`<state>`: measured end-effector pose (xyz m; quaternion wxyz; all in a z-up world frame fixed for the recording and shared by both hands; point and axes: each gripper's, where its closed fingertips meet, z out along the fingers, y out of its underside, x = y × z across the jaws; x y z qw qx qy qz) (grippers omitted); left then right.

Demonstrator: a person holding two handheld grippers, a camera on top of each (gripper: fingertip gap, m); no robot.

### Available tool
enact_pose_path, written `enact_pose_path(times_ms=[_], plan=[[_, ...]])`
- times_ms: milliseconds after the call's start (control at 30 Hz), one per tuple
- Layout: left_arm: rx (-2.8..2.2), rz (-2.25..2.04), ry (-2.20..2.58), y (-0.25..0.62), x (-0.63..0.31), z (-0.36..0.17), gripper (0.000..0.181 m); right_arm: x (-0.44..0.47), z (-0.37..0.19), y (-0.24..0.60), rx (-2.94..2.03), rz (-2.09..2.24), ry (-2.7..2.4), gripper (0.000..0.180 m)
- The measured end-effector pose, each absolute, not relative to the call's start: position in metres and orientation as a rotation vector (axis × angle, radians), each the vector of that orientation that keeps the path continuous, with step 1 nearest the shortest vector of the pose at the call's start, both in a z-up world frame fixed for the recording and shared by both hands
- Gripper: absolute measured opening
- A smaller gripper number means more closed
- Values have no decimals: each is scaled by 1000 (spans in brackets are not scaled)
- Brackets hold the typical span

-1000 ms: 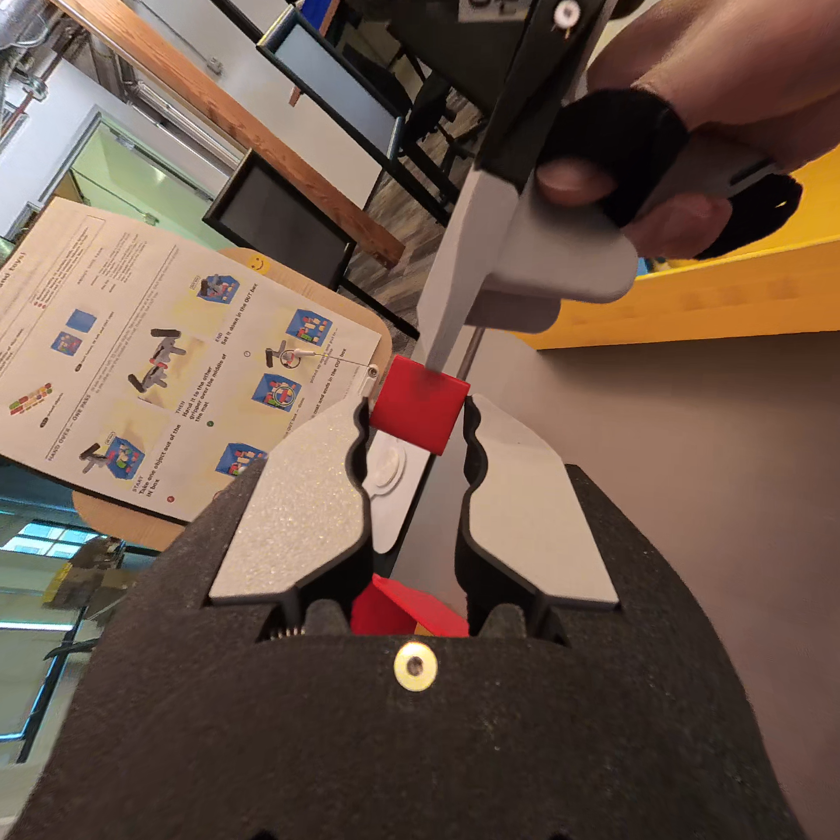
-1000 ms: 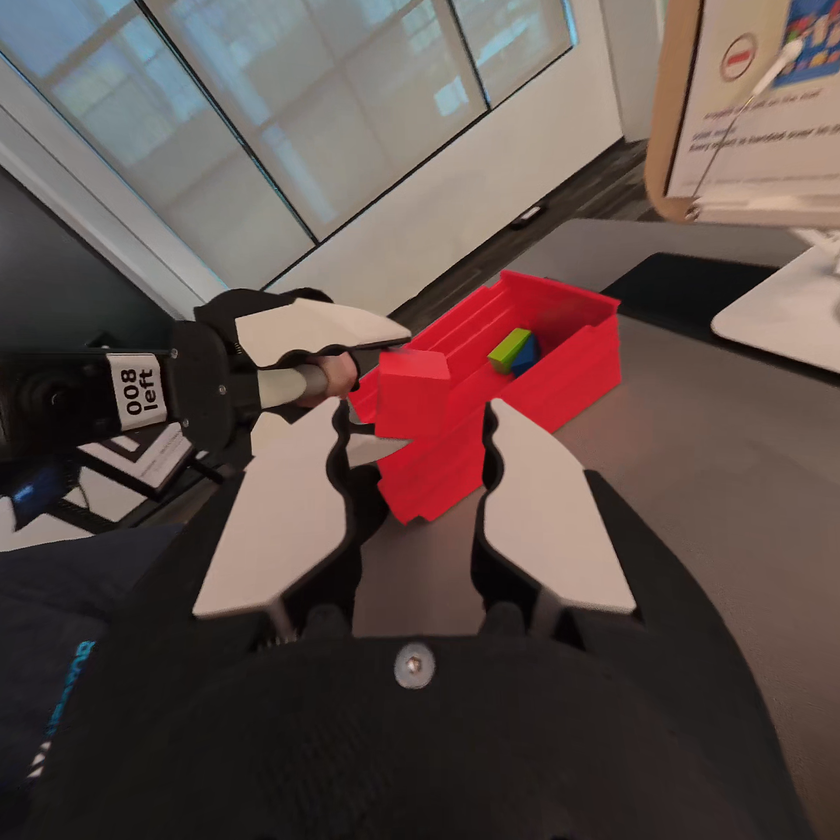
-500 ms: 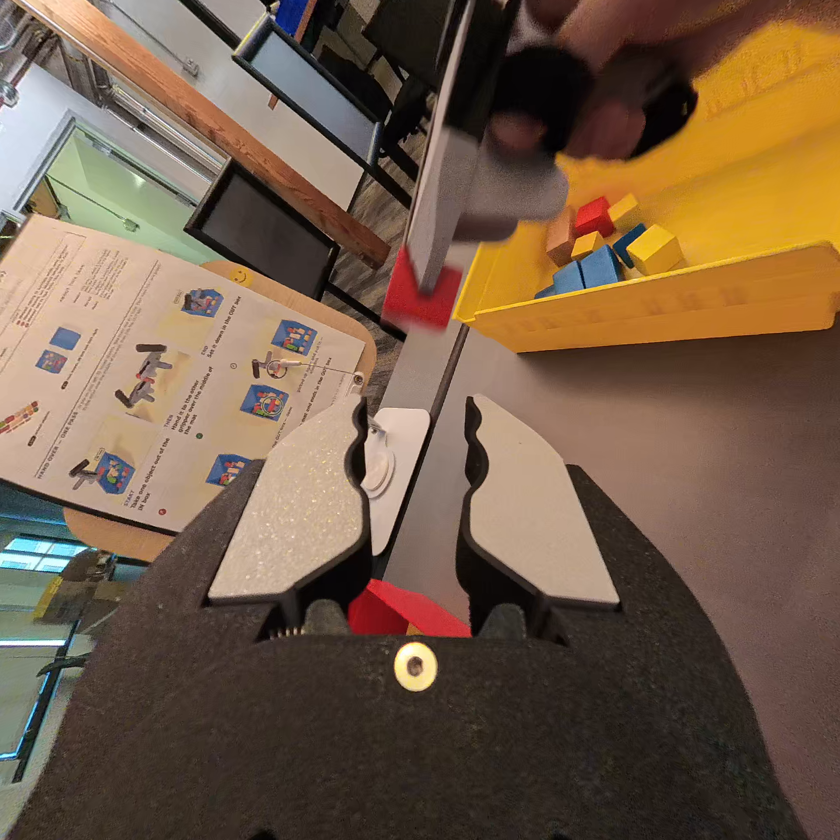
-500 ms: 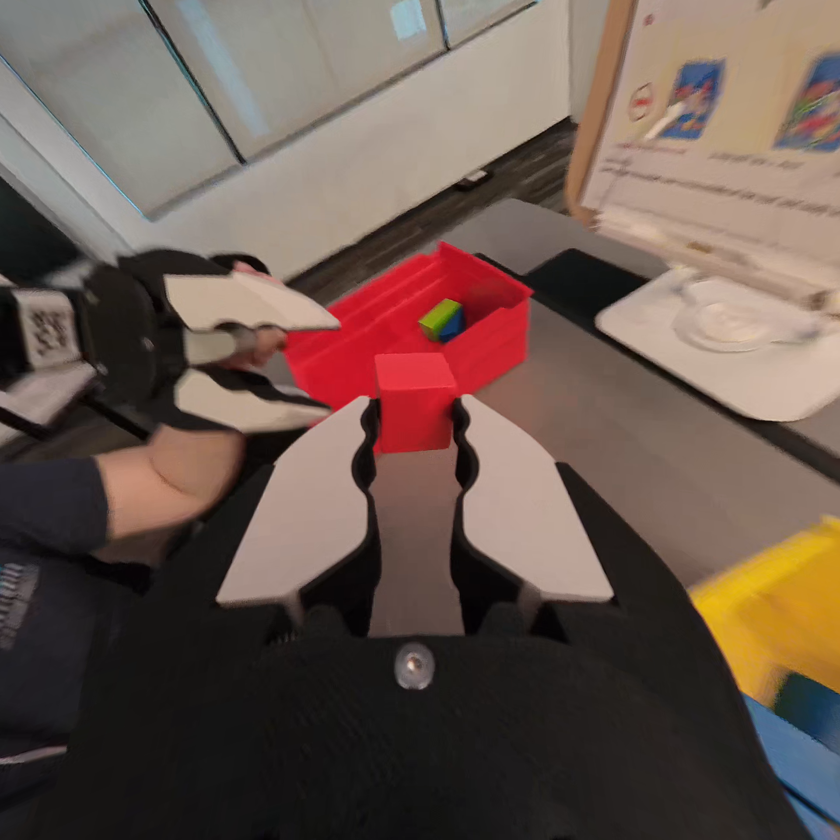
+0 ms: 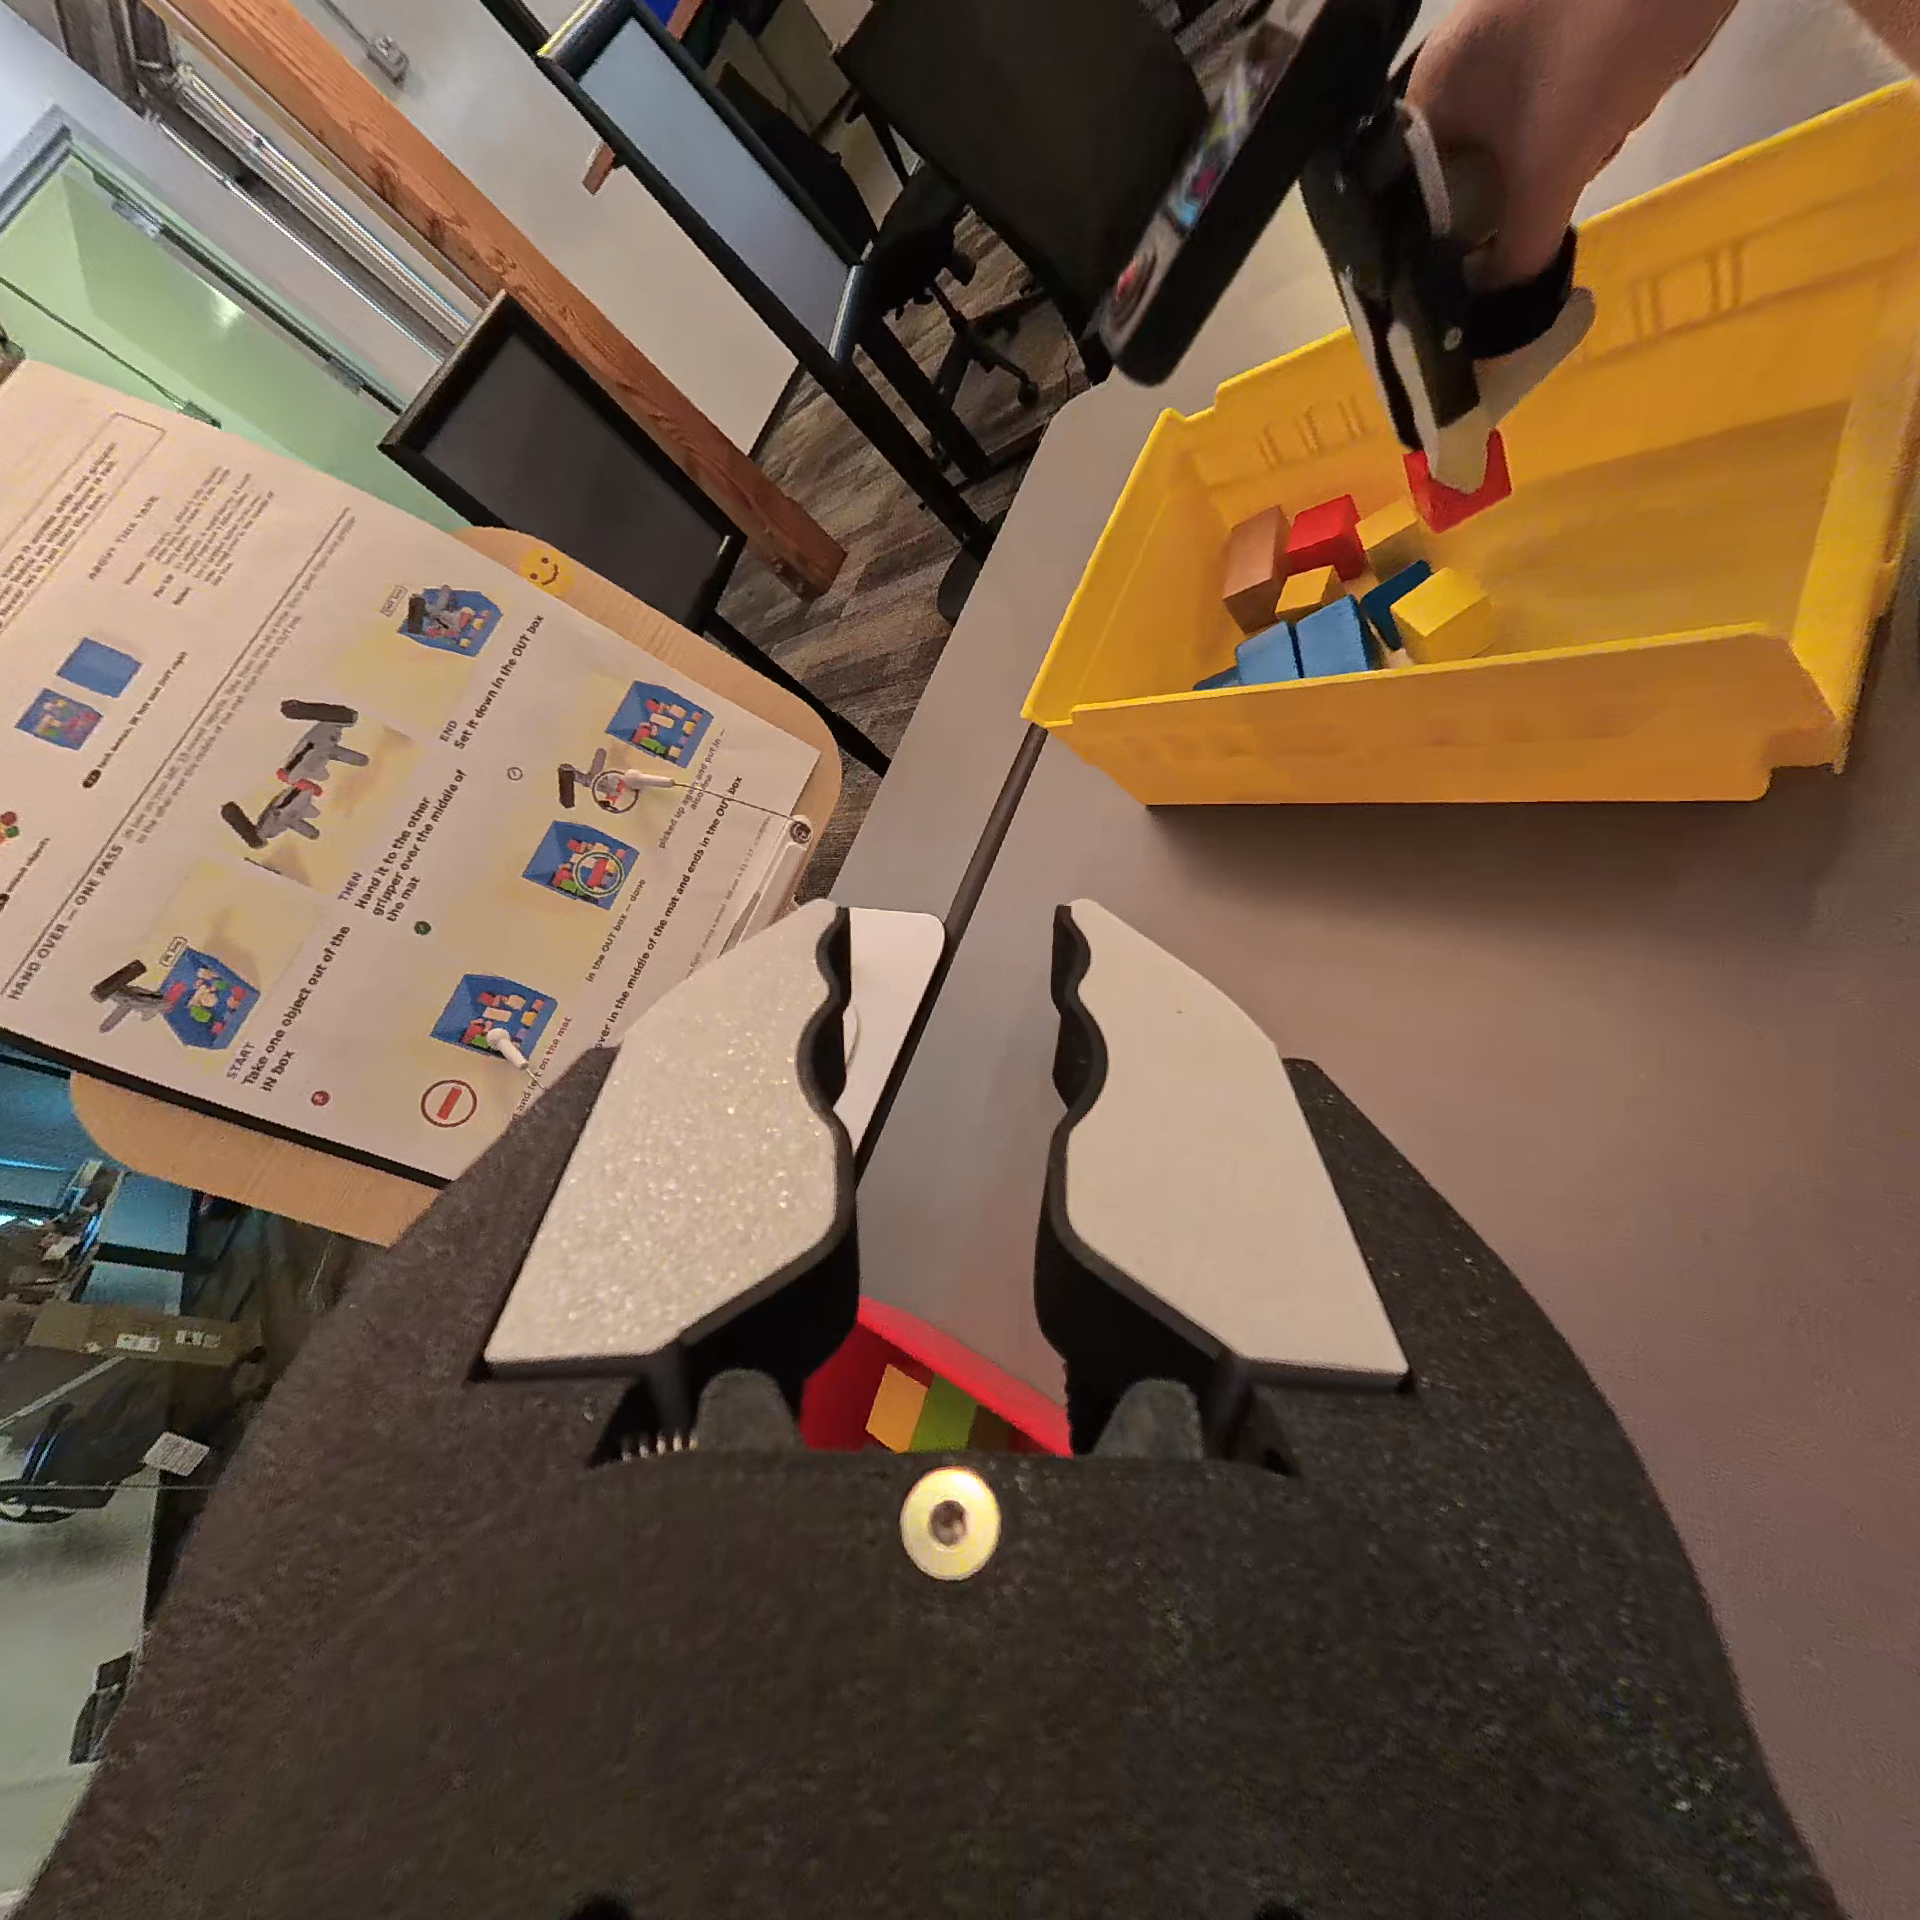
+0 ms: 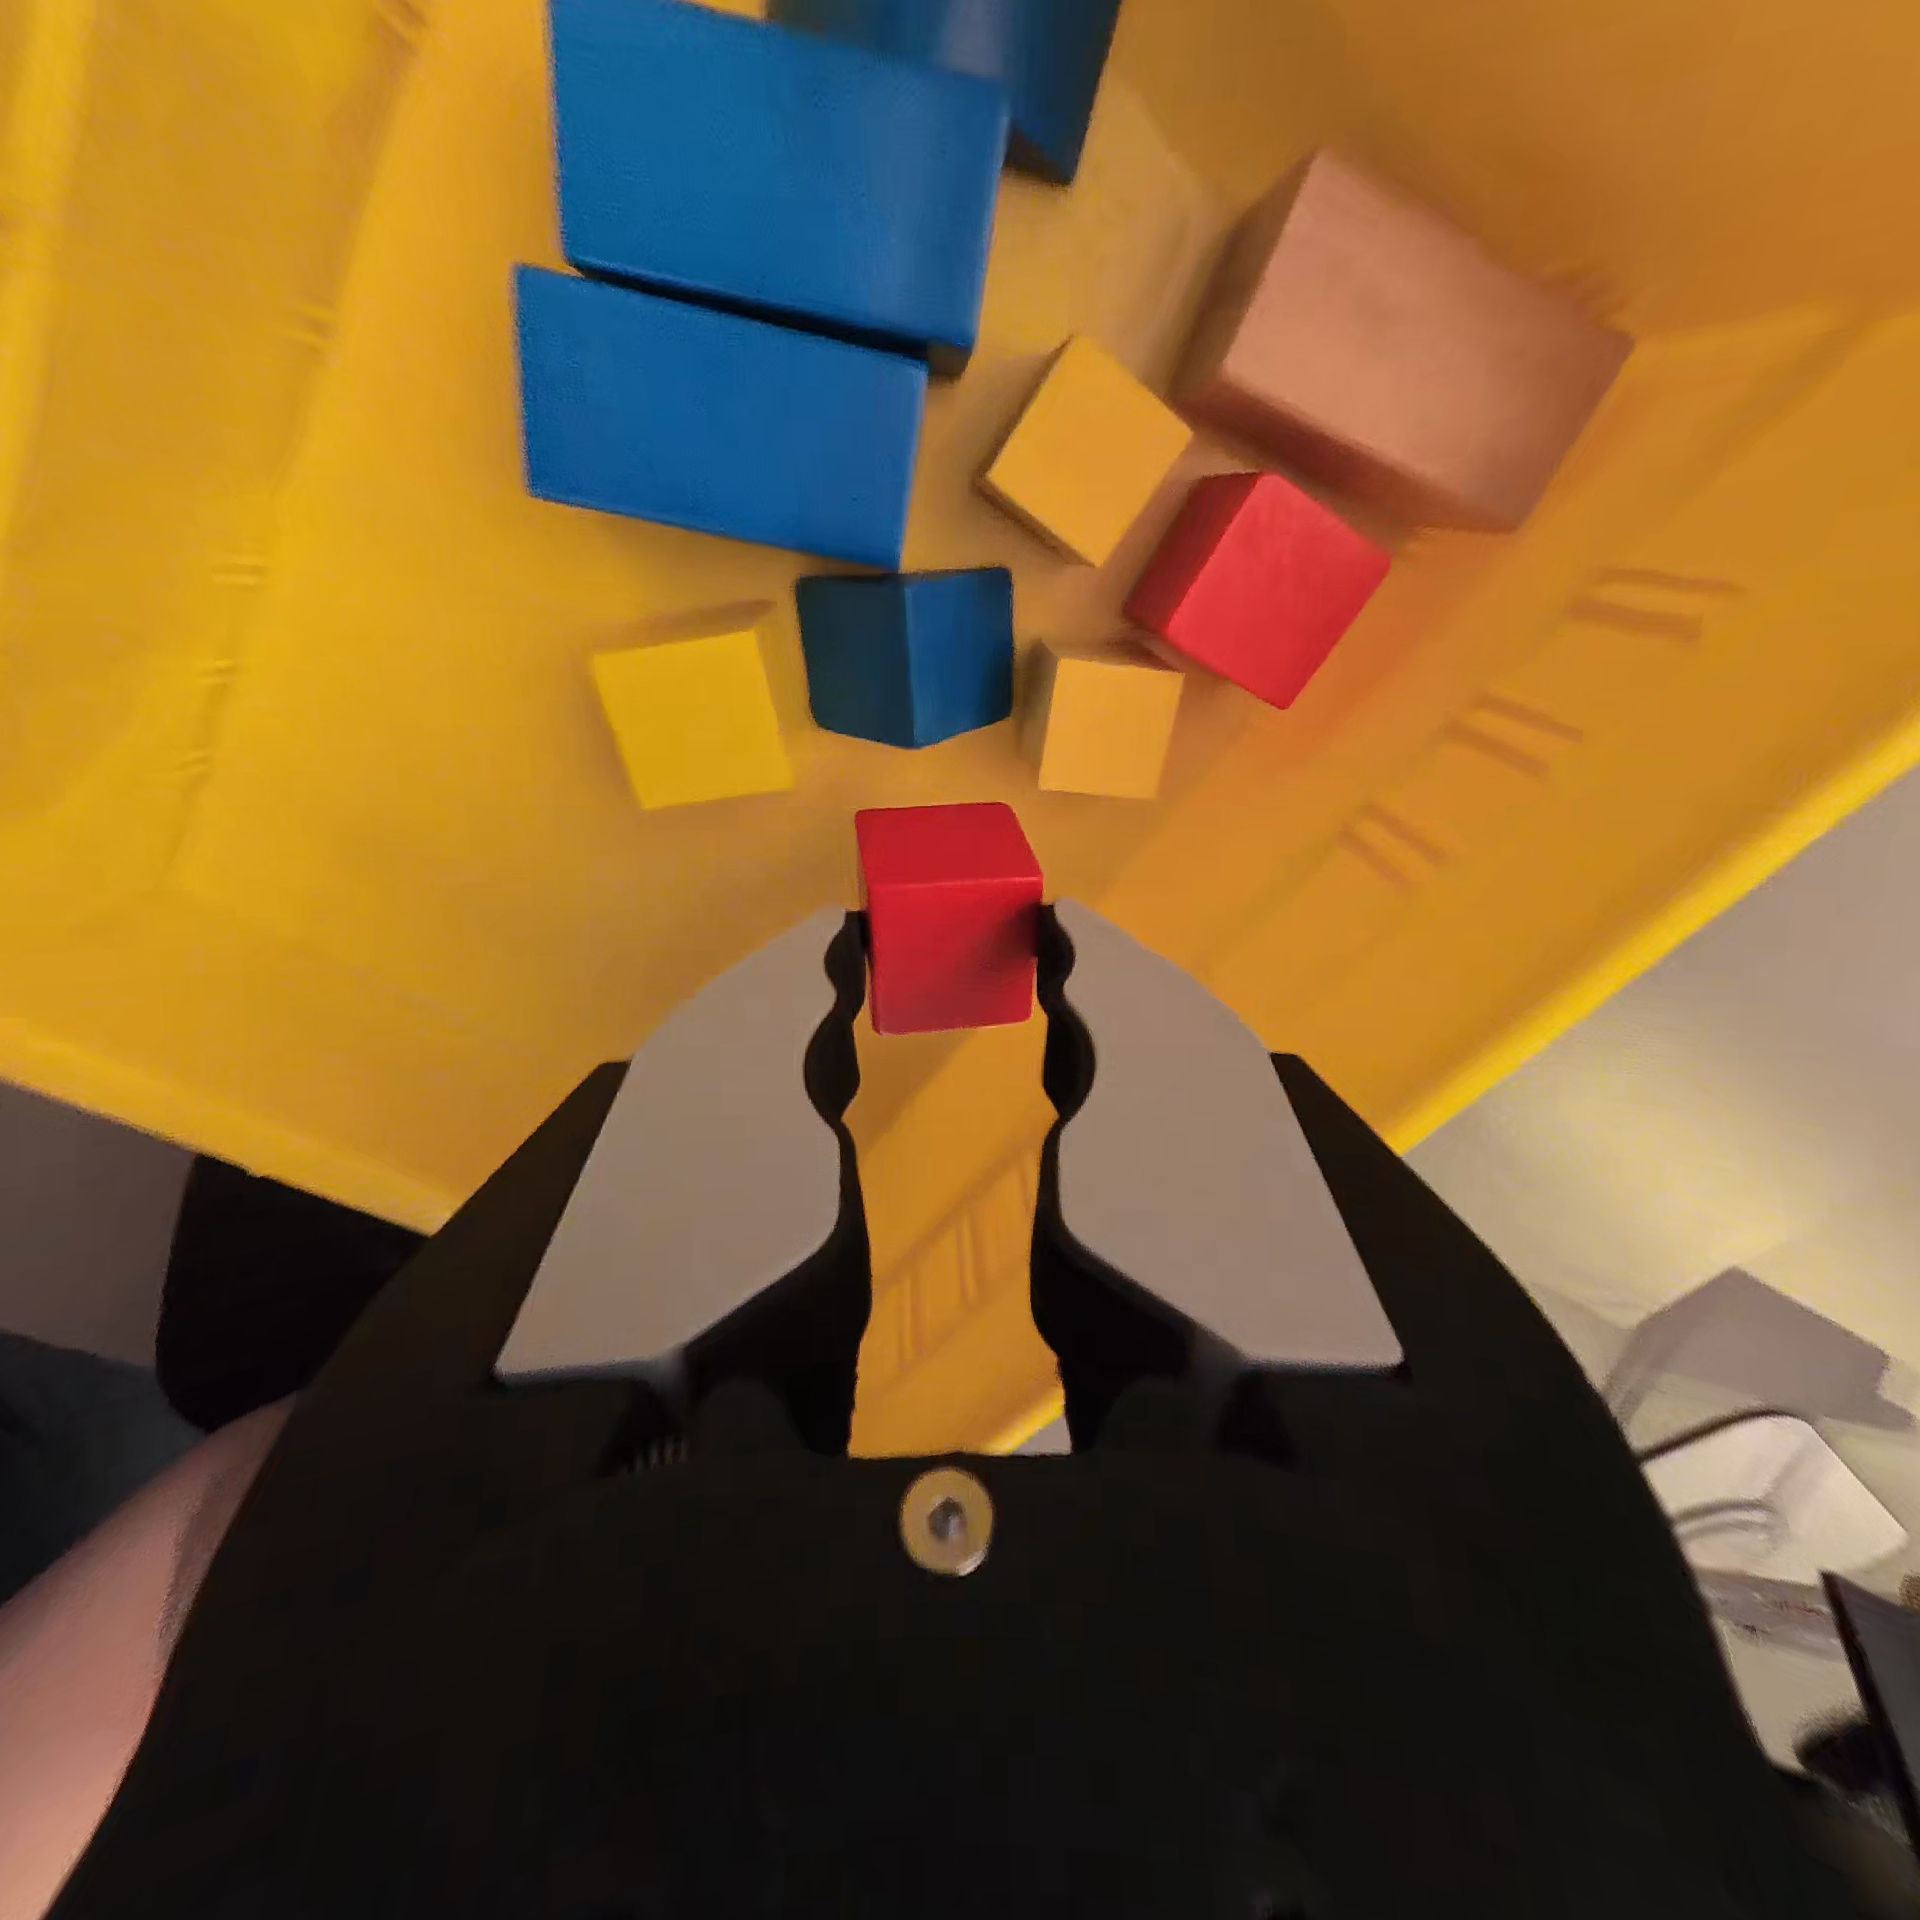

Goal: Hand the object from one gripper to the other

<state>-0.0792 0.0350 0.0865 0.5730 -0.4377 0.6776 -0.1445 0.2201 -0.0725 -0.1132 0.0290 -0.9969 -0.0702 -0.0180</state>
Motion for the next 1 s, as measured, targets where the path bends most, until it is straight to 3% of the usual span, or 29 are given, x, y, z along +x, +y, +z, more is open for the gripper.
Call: enact_pose_path(times_ms=[600, 1000], plan=[[-1110, -291, 1528, 67, -101, 92, 36, 228, -147, -73, -3205, -186, -391, 33], [-1279, -298, 1373, 109, -150, 107, 37, 231, -110, -67, -3065, -337, -343, 34]])
